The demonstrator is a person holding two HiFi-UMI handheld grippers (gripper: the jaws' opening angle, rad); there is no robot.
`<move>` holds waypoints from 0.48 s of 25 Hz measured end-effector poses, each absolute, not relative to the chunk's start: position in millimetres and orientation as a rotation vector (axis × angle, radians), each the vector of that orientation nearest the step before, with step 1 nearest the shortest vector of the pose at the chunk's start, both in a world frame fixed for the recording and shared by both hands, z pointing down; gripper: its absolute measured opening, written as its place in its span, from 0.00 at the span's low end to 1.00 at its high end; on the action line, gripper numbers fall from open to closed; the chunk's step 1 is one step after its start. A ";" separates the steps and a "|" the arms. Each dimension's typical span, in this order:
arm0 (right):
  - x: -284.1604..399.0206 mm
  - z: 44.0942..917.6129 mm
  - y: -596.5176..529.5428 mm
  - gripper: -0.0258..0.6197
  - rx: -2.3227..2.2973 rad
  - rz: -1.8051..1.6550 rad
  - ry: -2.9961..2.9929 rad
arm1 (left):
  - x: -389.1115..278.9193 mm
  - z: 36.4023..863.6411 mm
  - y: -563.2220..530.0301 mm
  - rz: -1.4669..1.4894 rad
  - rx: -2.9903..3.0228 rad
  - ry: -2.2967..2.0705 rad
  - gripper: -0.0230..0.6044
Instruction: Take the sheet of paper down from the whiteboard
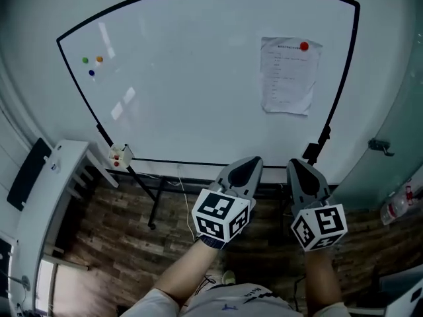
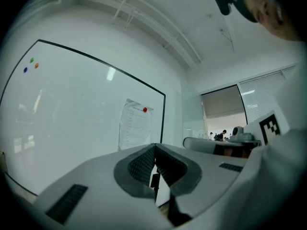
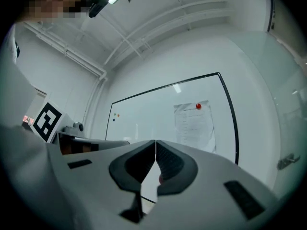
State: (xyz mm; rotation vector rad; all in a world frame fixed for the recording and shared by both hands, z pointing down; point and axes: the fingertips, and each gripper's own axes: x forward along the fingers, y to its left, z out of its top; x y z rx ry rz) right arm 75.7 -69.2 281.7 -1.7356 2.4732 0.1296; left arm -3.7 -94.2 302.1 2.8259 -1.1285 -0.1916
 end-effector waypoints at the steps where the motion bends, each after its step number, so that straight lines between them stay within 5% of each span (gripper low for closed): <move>1: 76.8 280.2 -77.2 0.06 -1.756 0.134 2.456 | -2.6 302.7 -102.4 -0.185 2.836 -1.107 0.05; 12: 78.9 273.2 -141.5 0.06 -1.839 0.175 2.400 | -0.7 305.3 -168.9 -0.190 2.851 -1.046 0.05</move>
